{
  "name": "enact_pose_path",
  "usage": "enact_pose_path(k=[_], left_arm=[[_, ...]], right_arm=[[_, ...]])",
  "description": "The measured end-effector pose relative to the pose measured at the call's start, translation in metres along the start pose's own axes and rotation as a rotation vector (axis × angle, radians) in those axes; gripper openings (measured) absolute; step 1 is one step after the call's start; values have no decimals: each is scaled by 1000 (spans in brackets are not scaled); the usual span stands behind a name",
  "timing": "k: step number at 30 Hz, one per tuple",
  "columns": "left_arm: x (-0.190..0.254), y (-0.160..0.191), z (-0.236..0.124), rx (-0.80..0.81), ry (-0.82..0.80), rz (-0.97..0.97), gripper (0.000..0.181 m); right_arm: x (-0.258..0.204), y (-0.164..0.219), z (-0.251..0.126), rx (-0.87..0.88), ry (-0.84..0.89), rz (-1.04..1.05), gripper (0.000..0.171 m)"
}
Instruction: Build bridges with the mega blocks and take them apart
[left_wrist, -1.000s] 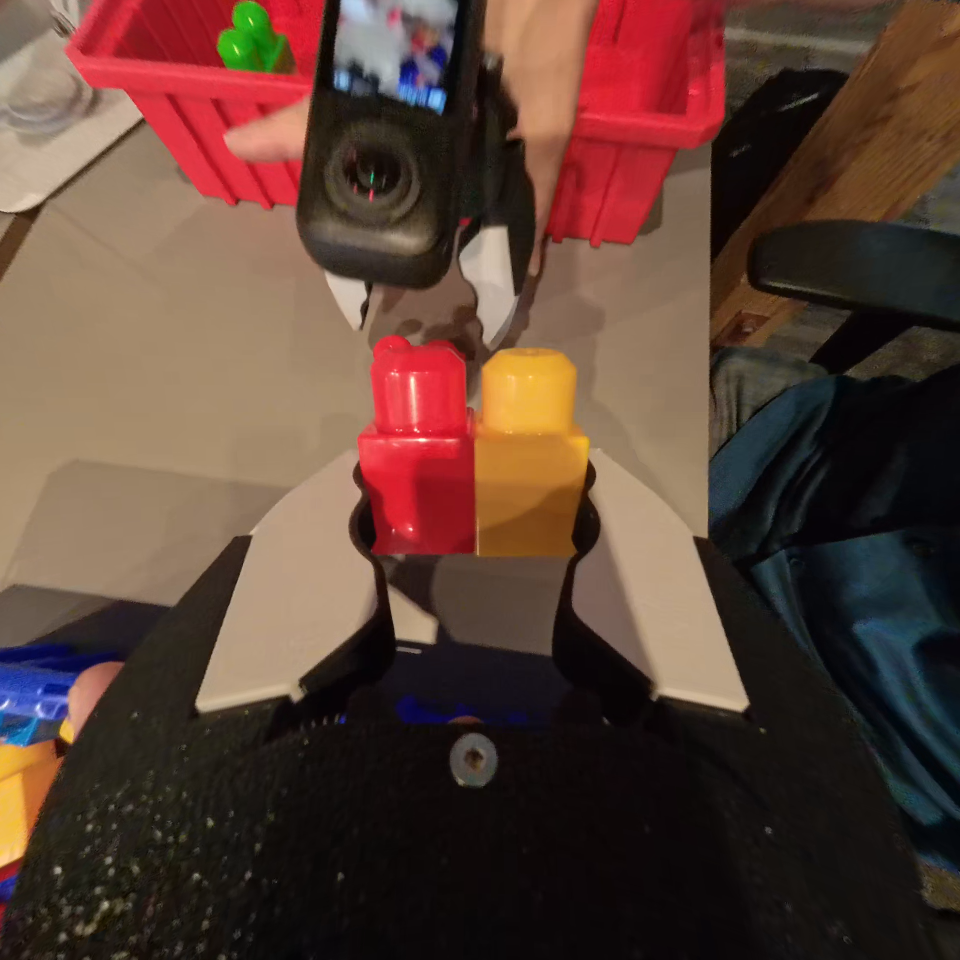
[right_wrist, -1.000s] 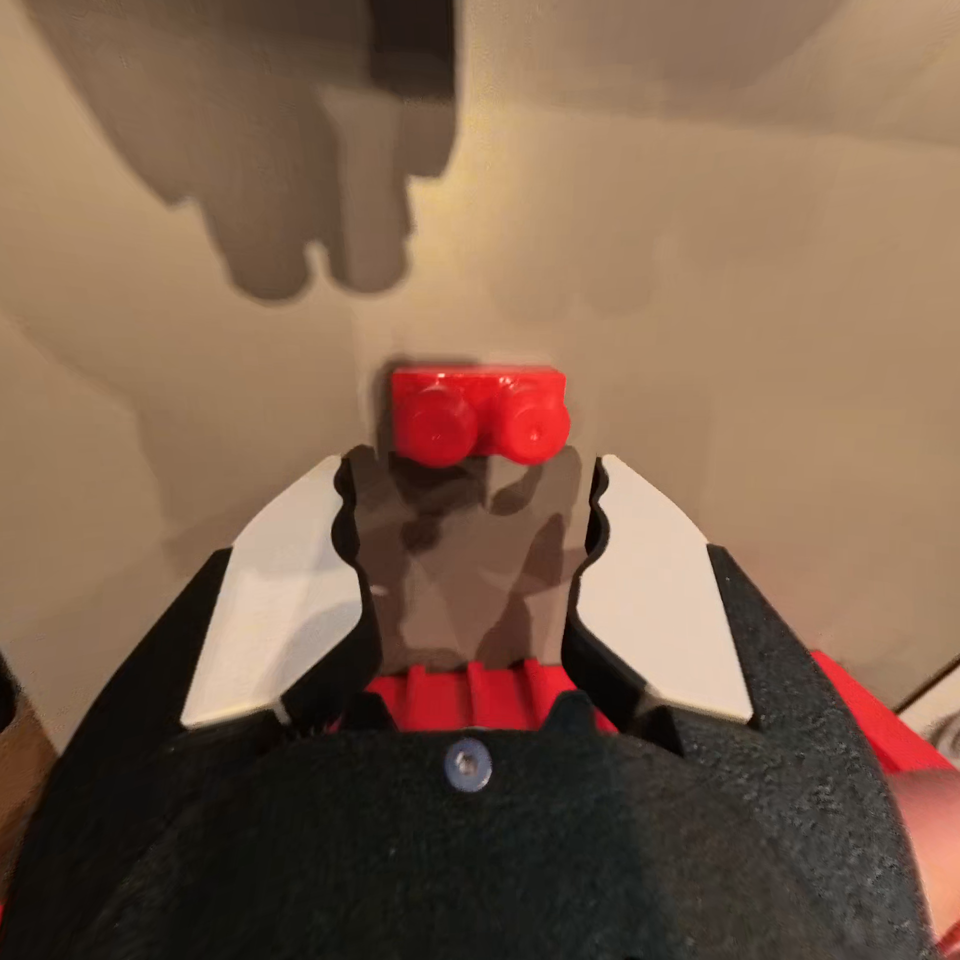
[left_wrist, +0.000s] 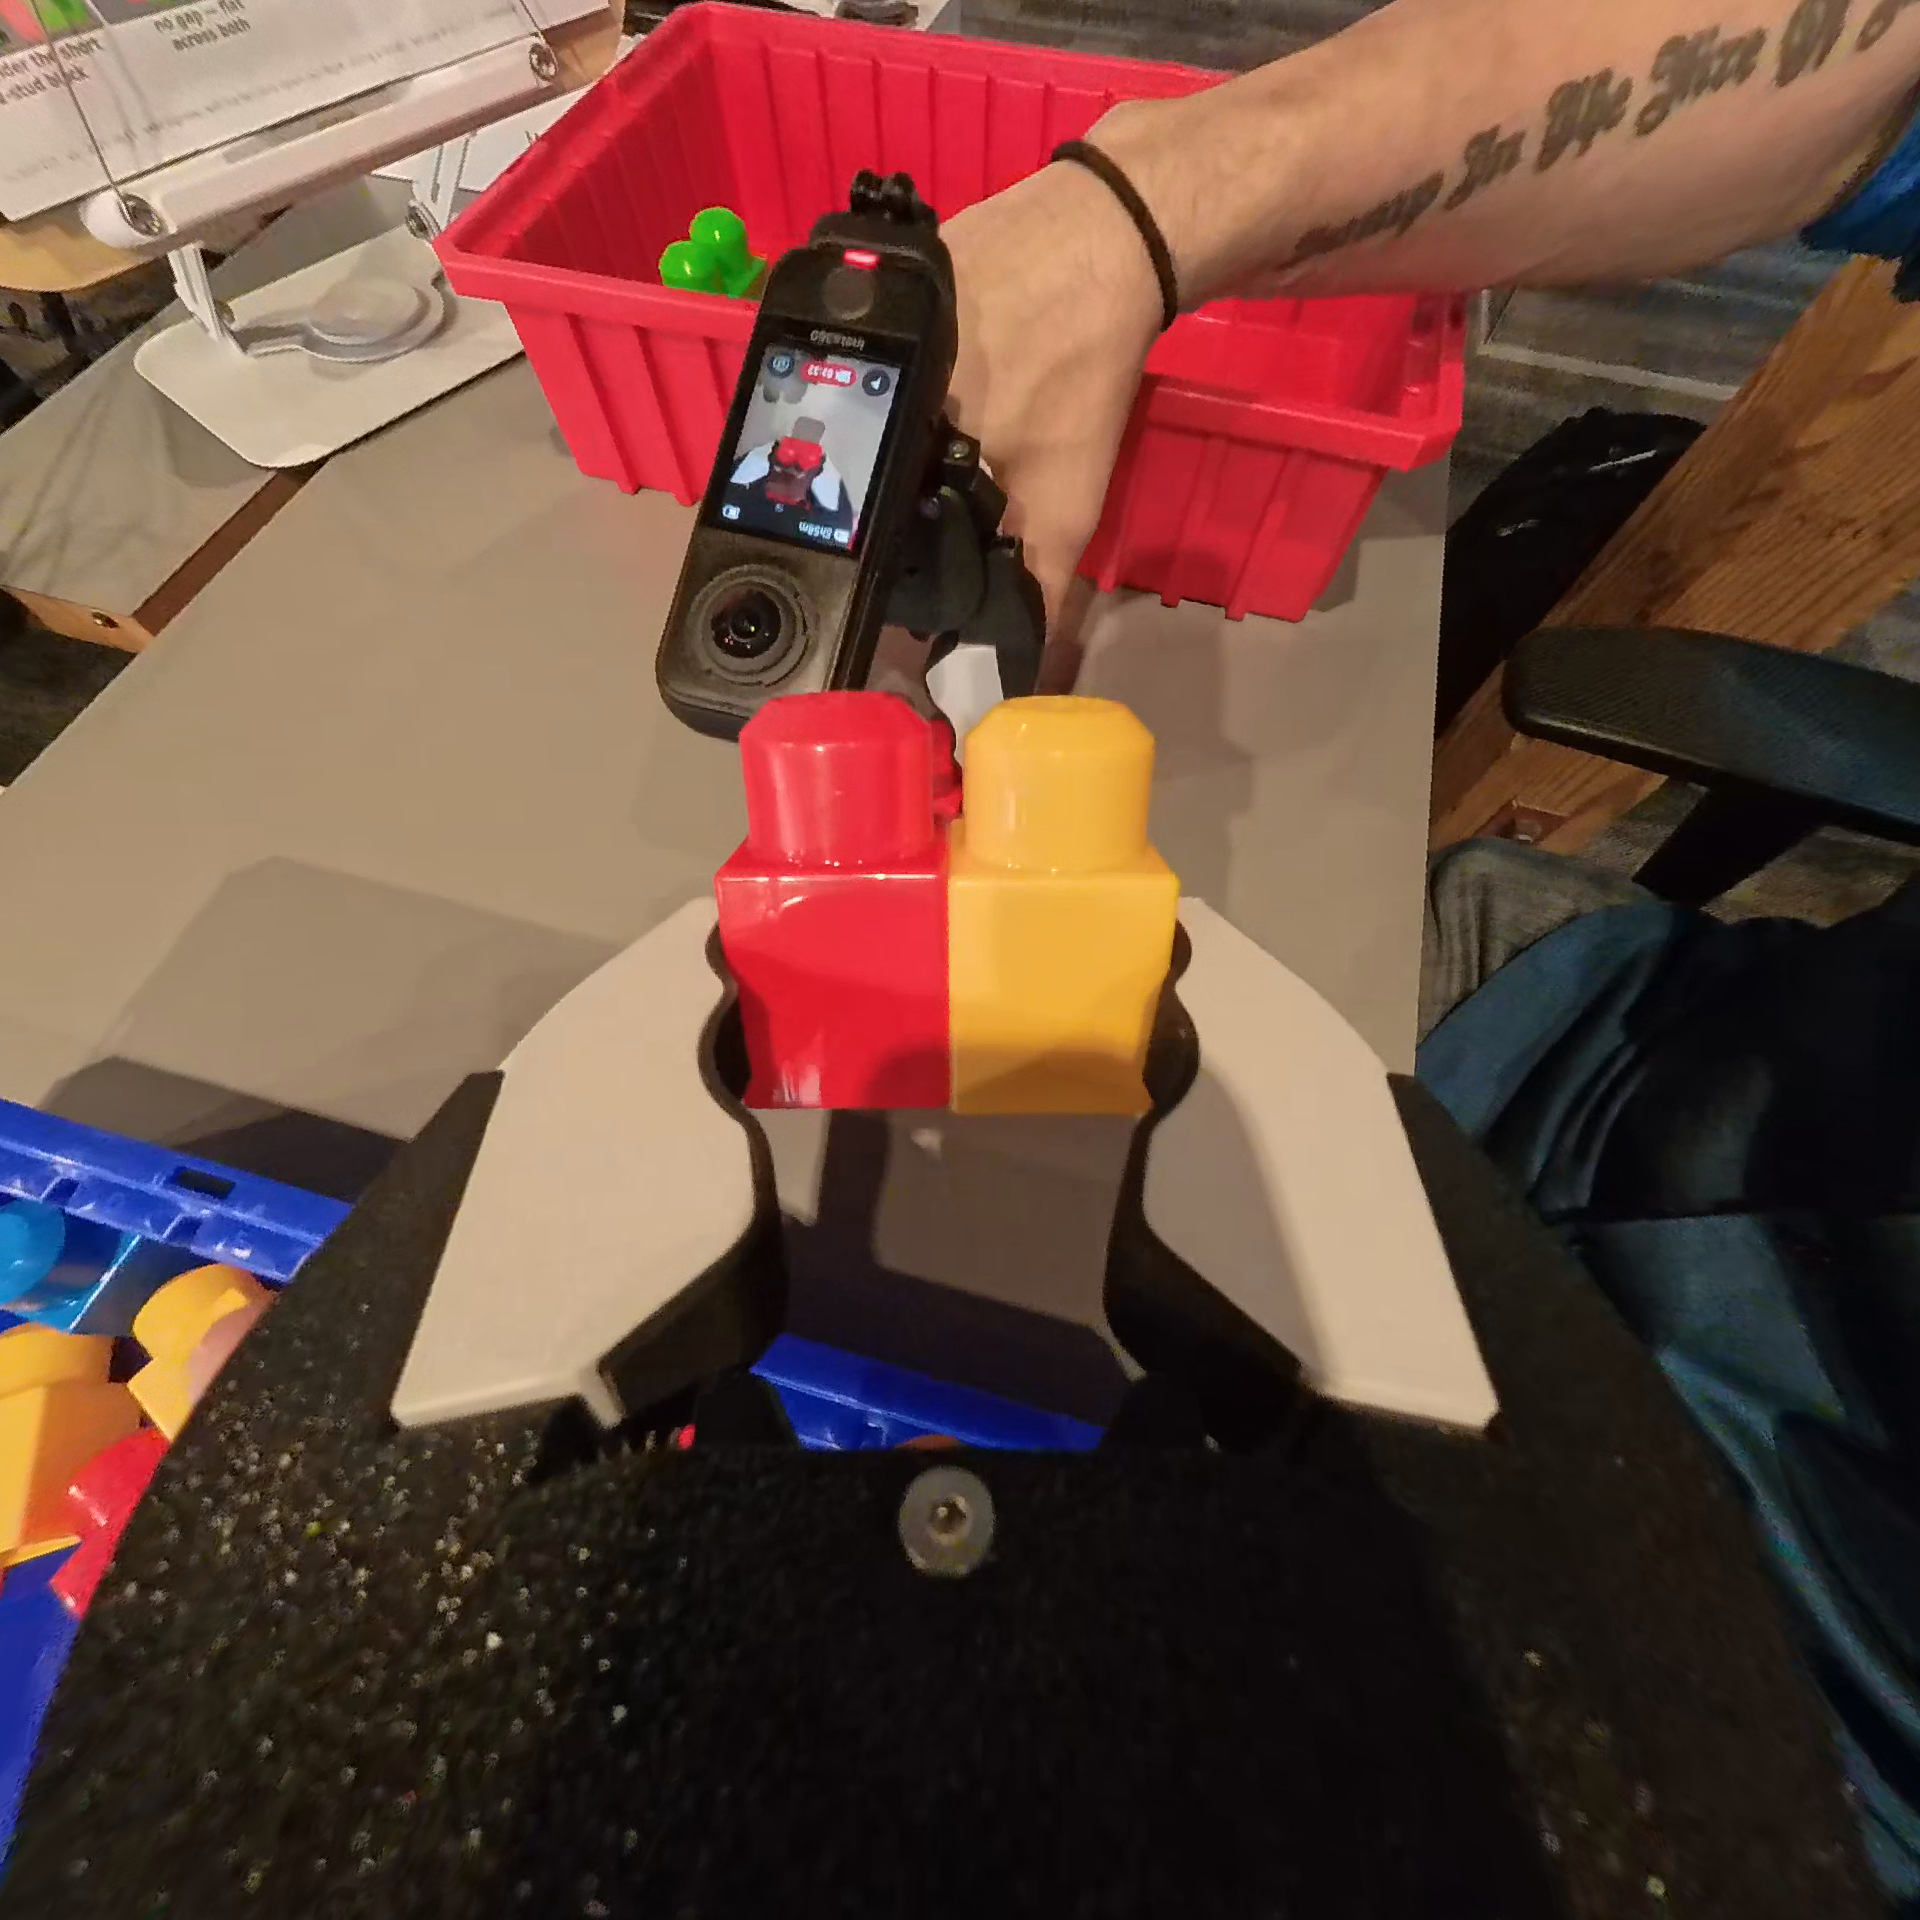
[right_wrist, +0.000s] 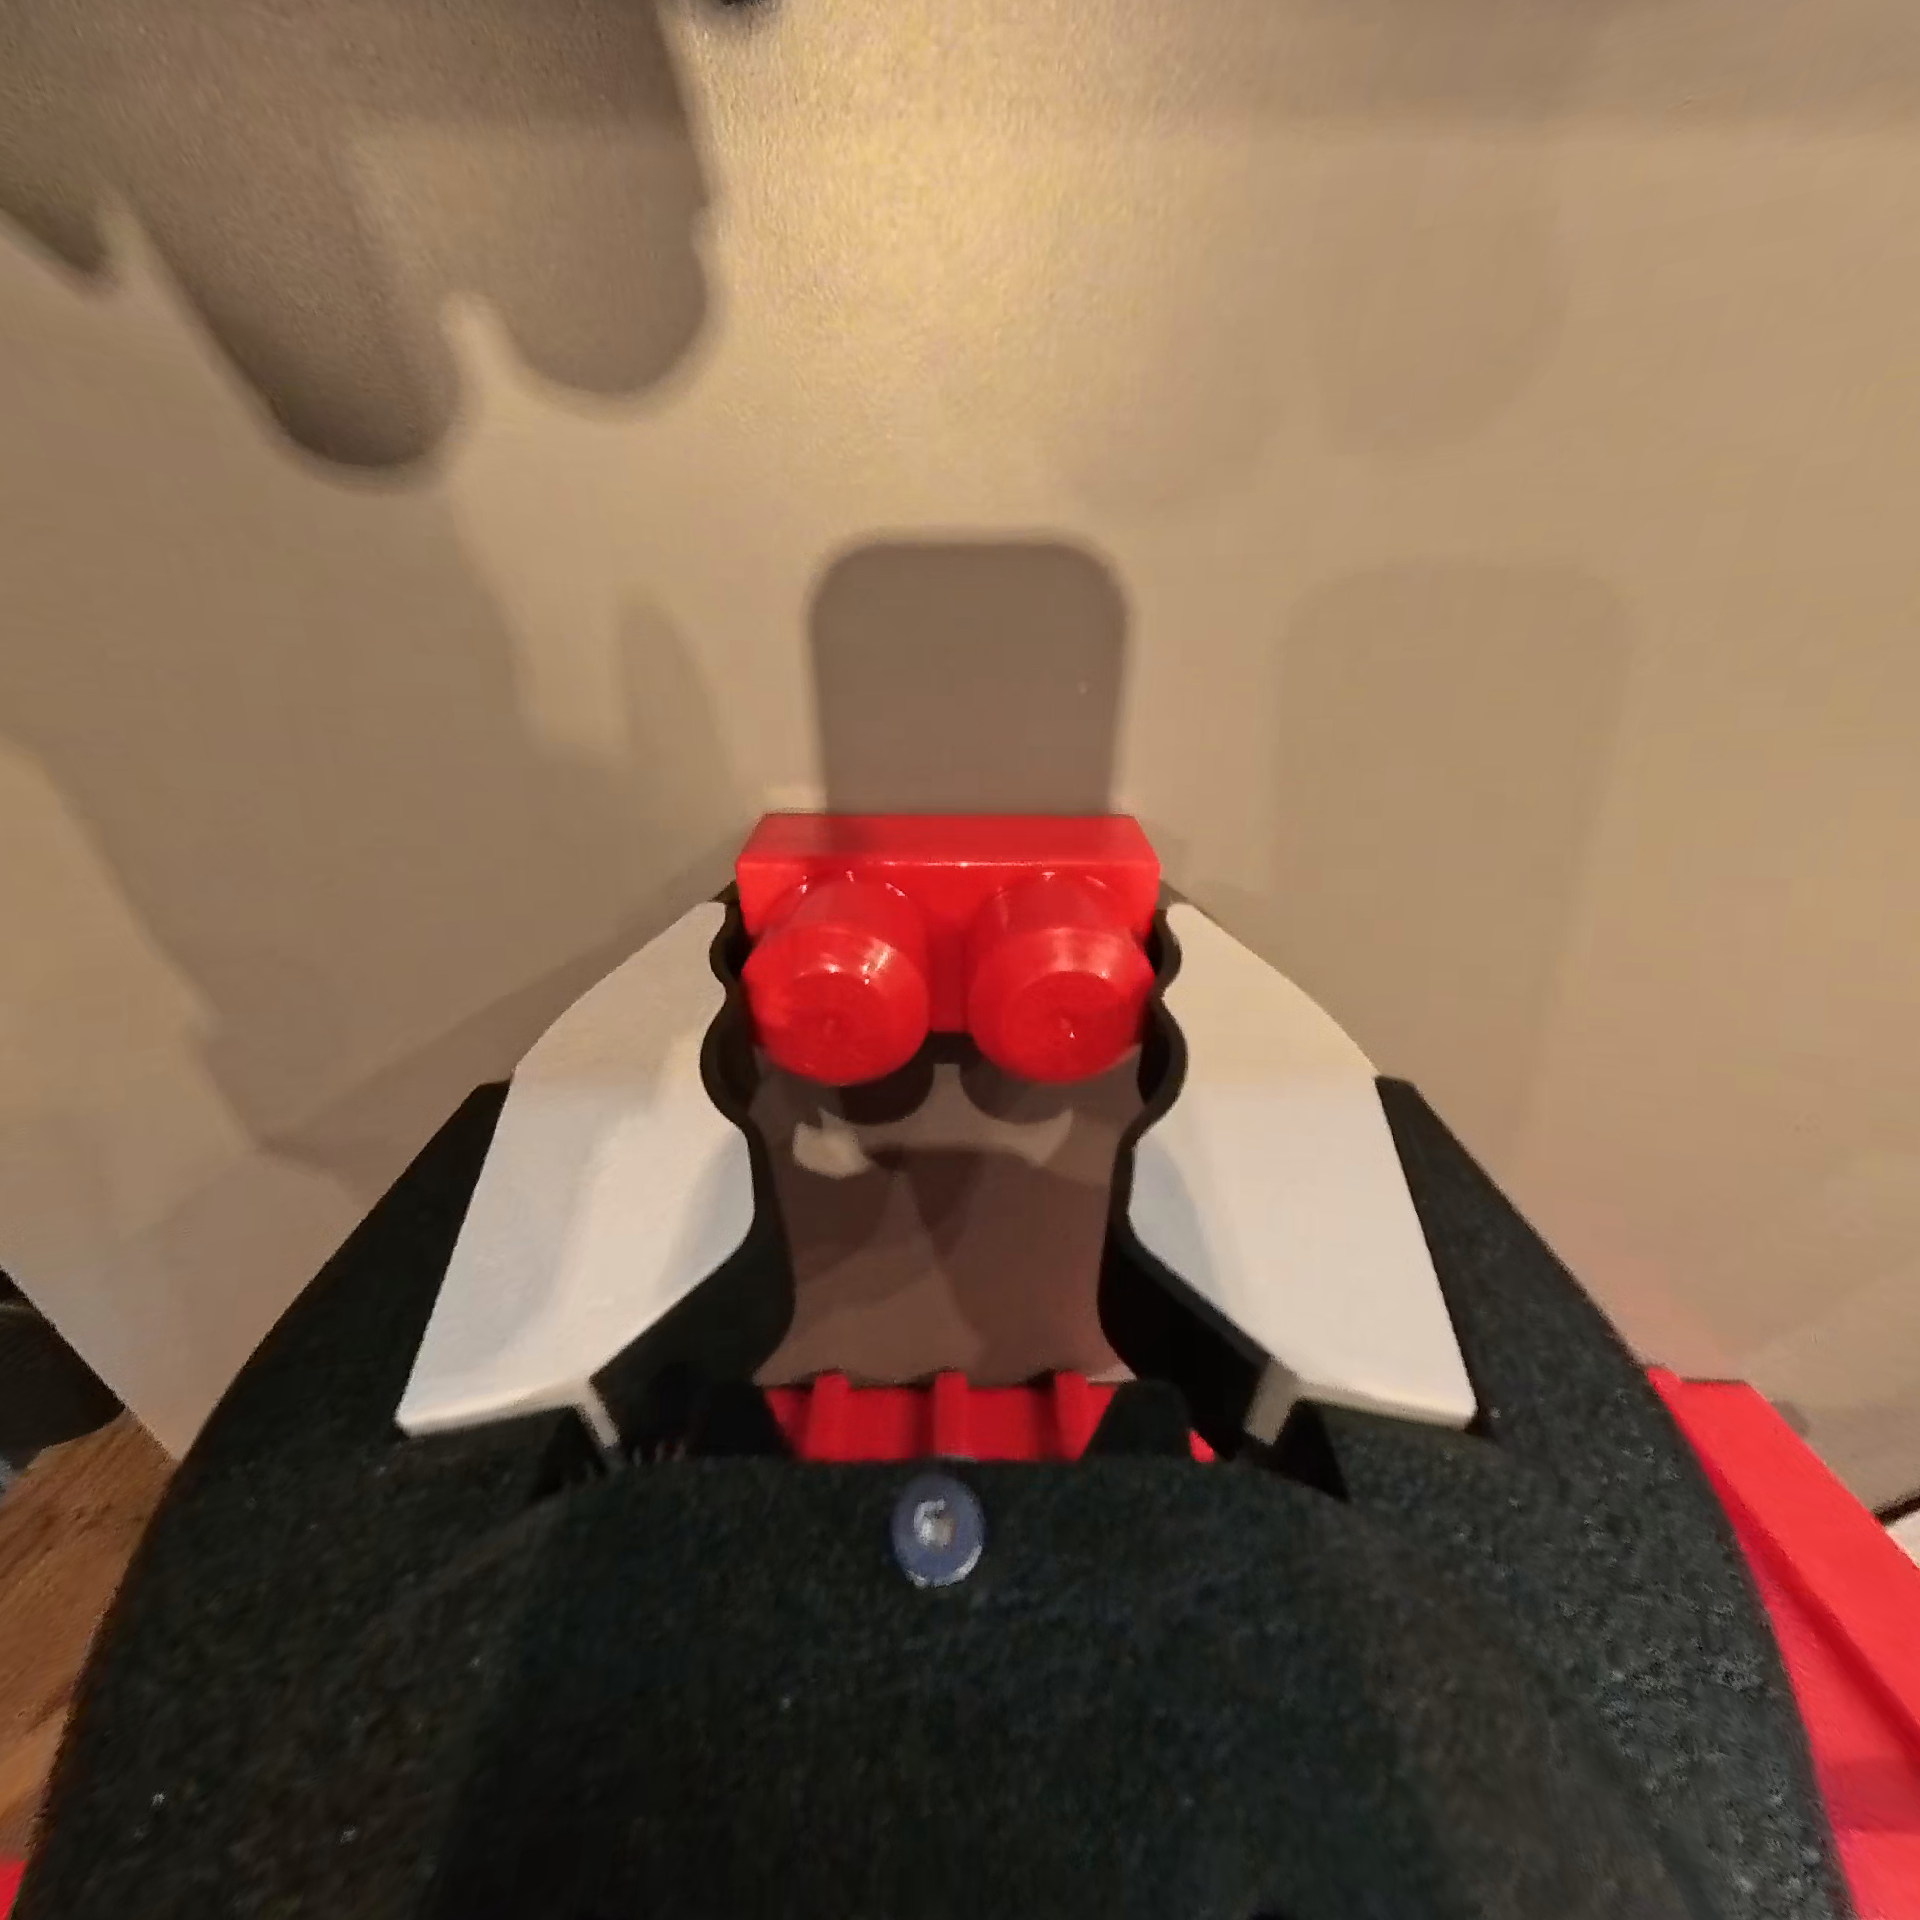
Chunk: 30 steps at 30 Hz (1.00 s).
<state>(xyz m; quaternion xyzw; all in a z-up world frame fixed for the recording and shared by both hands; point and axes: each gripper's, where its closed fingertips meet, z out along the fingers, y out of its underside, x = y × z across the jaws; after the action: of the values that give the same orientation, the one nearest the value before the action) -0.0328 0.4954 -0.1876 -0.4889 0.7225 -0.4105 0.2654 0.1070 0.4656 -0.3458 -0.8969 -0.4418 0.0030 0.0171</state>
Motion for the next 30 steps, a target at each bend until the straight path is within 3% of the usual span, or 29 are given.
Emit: enact_pose_path(k=[5,14,19,24,30], left_arm=[[1,-2,2,9,-4,-19,75],[9,-43,10,142,9,-92,75],[21,-77,19,255,48,-116,75],[33,-104,32,340,101,-110,75],[46,-113,39,379,154,-89,75]], right_arm=[[8,3,-40,57,35,48,73],[6,10,-223,329,96,127,73],[-25,1,-293,425,22,103,73],[-58,-20,-314,452,-68,50,73],[-76,-40,-294,403,-125,-11,73]])
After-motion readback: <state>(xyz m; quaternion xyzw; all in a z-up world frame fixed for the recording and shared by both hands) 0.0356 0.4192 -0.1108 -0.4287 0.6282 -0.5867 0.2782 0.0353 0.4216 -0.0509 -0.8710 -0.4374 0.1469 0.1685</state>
